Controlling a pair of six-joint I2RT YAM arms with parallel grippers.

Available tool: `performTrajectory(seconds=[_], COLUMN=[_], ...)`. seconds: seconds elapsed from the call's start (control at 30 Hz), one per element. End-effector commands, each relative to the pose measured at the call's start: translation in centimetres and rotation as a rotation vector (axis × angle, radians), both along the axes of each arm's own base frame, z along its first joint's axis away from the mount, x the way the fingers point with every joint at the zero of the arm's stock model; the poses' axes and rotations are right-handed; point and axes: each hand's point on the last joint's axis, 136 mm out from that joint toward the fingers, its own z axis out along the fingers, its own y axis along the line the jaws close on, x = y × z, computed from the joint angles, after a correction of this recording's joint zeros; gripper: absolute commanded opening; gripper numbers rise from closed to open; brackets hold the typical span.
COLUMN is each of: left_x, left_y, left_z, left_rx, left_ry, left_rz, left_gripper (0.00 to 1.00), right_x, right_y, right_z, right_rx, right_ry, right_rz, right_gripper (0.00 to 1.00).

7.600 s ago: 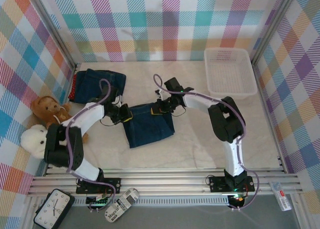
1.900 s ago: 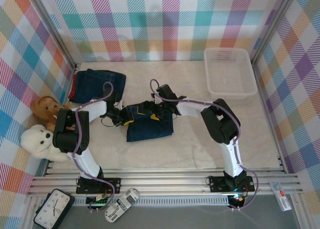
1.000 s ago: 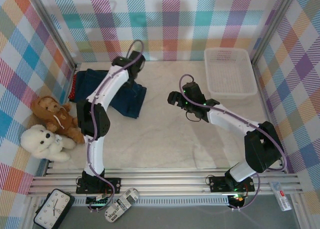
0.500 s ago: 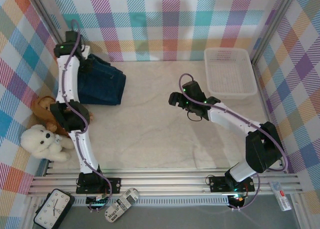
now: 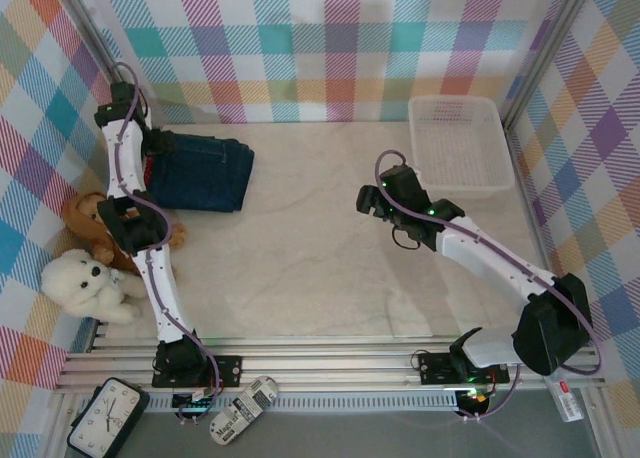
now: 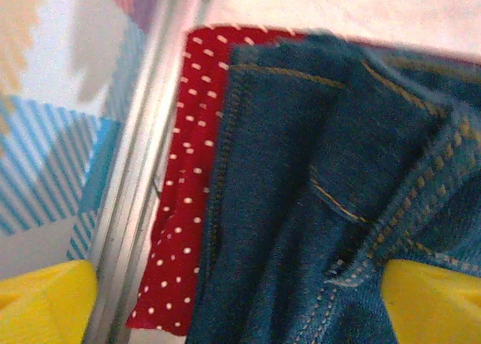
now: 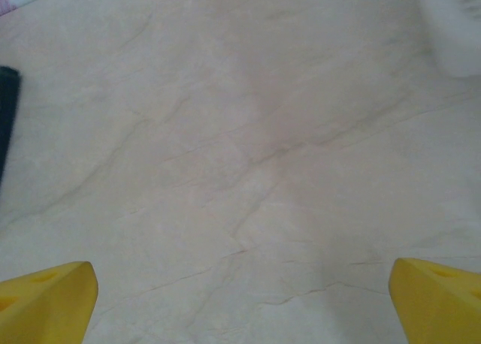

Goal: Fold and stack the skirts

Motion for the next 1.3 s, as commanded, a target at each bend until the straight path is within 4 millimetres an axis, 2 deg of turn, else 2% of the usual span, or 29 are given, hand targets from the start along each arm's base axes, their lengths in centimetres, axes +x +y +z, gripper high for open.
performTrajectory(seconds=[0.0,0.1,0.13,0.23,0.3,0.4,0.5,0.63,0.73,0.9,1.0,1.13,1.2,1.27], left_x=[-1.9,-3.9,-5.1,-8.3,-10.7,-14.4,-17.7,-19.7,-21.2,-21.7,-20.8,-19.0,-18.2,-17.1], left_y=[-0.5,-3.0,-3.6,-7.6,-9.4,-11.1,-11.8,-13.4,-13.1,-11.8,-11.9,-13.3,-14.2,-15.0], left_z=[10.1,13.0,13.4,14.3,13.0,9.6,4.8,0.6,-1.9,-3.9,-4.4,-5.5,-5.8,-6.4], left_rx=[-0.069,-0.165,-0.193,-0.225,-0.206,-0.171,-0.176,-0.2,-0.147,-0.046,-0.023,-0.041,-0.022,-0.008], left_ry=[-0.284,-0.471,-0.527,-0.627,-0.622,-0.601,-0.561,-0.442,-0.414,-0.511,-0.547,-0.561,-0.583,-0.591], left_rz=[0.201,0.241,0.264,0.238,0.242,0.272,0.296,0.216,0.227,0.244,0.207,0.124,0.071,0.034], left_gripper=[1.0,1.0,1.0,1.0,1.0,1.0,1.0,1.0,1.0,1.0,1.0,1.0,1.0,1.0], right_x=[-0.1,0.0,0.1,0.5,0.8,0.8,1.2,2.8,4.0,5.3,6.2,6.0,5.2,5.0], right_y=[-4.7,-7.9,-8.8,-11.2,-12.5,-14.9,-16.7,-17.4,-17.3,-16.1,-14.6,-13.7,-13.4,-13.3], right_z=[-0.4,-0.7,-1.0,-2.0,-2.7,-4.4,-6.2,-6.9,-7.7,-10.0,-8.9,-9.0,-8.8,-9.5], right_rx=[-0.146,-0.166,-0.167,-0.208,-0.244,-0.292,-0.315,-0.293,-0.35,-0.279,-0.274,-0.237,-0.225,-0.225], right_ry=[-0.024,-0.03,-0.033,-0.054,-0.066,-0.043,-0.046,-0.067,-0.097,-0.151,-0.268,-0.393,-0.441,-0.469], right_rz=[-0.113,-0.203,-0.225,-0.256,-0.258,-0.287,-0.29,-0.228,-0.142,-0.018,0.081,0.139,0.167,0.169], right_gripper=[0.99,0.99,0.99,0.99,0.99,0.99,0.99,0.99,0.99,0.99,0.99,0.99,0.99,0.99])
